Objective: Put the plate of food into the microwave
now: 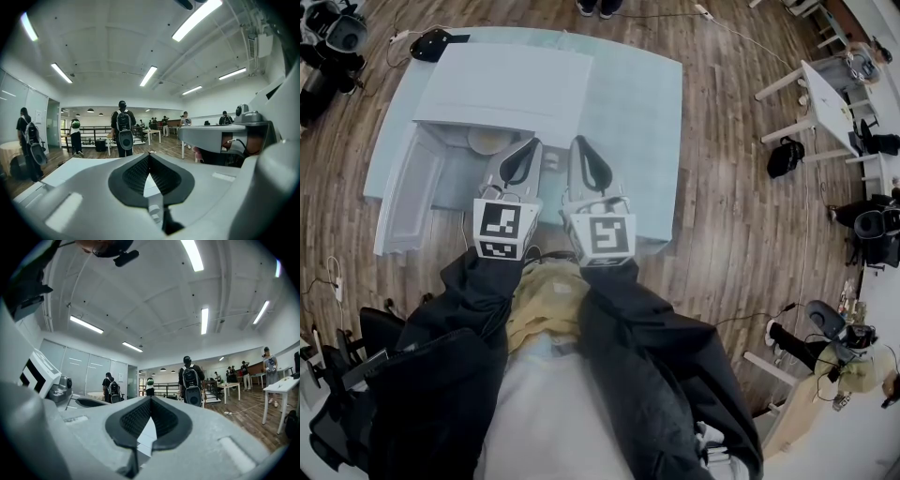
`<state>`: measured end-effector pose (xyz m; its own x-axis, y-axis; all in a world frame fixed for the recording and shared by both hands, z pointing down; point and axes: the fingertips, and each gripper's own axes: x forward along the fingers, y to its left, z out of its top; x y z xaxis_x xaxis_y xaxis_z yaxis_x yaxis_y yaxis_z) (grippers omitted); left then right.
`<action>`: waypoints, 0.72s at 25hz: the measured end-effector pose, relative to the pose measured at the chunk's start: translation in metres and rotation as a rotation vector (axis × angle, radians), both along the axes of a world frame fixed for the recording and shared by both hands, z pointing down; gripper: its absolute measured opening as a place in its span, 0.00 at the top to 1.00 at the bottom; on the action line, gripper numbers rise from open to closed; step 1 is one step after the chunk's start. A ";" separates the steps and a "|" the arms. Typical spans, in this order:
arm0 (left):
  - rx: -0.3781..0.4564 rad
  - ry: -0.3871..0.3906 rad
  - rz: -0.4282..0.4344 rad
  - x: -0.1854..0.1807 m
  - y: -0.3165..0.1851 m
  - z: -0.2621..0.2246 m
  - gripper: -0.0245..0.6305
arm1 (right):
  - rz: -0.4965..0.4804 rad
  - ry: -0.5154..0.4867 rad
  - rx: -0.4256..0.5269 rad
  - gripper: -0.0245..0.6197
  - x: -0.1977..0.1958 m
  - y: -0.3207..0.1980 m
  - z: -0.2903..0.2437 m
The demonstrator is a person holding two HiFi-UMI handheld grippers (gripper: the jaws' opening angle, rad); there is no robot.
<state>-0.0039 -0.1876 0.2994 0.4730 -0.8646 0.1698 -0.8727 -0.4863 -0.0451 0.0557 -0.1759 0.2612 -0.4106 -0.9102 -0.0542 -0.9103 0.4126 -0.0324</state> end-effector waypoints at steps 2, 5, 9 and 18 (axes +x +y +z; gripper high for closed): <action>-0.002 -0.001 0.004 0.002 0.000 -0.001 0.97 | 0.002 0.003 -0.006 0.98 0.001 -0.001 -0.001; -0.002 -0.001 0.008 0.003 0.000 -0.001 0.97 | 0.005 0.004 -0.010 0.98 0.002 0.000 0.001; -0.001 0.000 0.004 0.002 0.001 -0.001 0.97 | 0.013 0.008 -0.008 0.98 0.003 0.002 0.000; -0.012 0.004 -0.007 -0.001 0.002 0.004 0.97 | 0.016 0.015 -0.012 0.98 0.003 0.001 0.006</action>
<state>-0.0046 -0.1854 0.3032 0.4679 -0.8655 0.1788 -0.8760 -0.4810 -0.0360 0.0590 -0.1744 0.2670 -0.3969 -0.9171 -0.0366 -0.9172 0.3978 -0.0233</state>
